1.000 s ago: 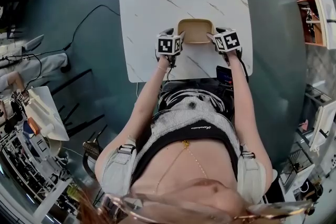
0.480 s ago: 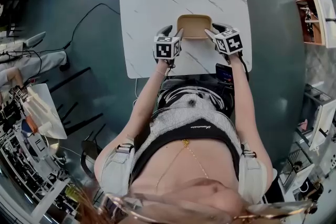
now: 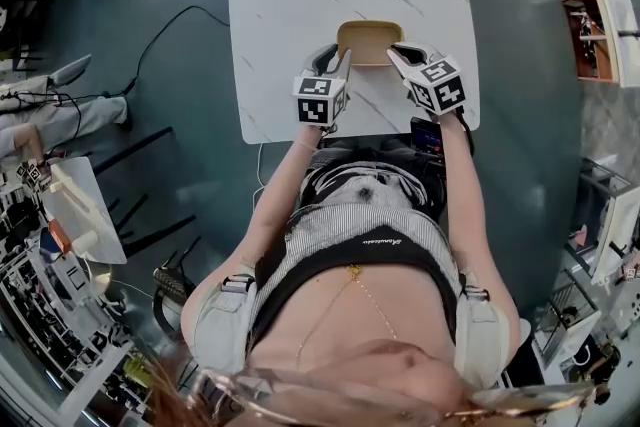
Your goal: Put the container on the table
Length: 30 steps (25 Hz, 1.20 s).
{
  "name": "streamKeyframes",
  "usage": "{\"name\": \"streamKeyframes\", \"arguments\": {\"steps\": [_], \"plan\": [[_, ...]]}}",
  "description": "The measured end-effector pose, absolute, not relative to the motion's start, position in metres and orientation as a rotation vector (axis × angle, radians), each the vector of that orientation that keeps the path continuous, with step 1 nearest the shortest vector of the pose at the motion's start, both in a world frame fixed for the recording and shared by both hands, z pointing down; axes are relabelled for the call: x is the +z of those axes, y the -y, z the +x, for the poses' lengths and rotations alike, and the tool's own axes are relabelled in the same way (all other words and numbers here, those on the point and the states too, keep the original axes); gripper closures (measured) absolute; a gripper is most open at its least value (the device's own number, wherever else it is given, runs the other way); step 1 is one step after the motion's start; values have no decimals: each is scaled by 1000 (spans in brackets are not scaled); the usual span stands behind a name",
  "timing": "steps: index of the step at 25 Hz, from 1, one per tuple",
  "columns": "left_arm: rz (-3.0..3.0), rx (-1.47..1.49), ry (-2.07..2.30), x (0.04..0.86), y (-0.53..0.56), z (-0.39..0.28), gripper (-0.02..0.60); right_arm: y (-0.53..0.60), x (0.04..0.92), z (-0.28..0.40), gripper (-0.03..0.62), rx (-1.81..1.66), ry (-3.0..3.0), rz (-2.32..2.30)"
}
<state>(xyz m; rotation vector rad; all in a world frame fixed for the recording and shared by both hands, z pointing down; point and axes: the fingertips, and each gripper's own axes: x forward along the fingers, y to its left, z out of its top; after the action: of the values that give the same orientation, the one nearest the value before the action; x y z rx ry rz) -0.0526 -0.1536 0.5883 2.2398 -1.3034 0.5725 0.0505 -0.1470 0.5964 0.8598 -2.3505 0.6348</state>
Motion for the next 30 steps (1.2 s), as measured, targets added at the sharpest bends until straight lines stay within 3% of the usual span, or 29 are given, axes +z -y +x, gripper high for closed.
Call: {"name": "streamKeyframes", "arguments": {"steps": [7,30], "plan": [[2288,503,1334,565,148,-47,580,139,576,46,566,601,2419,890],[2467,284,1370,481,140,-23,581,130,485,30,566,323,2679,950]]}}
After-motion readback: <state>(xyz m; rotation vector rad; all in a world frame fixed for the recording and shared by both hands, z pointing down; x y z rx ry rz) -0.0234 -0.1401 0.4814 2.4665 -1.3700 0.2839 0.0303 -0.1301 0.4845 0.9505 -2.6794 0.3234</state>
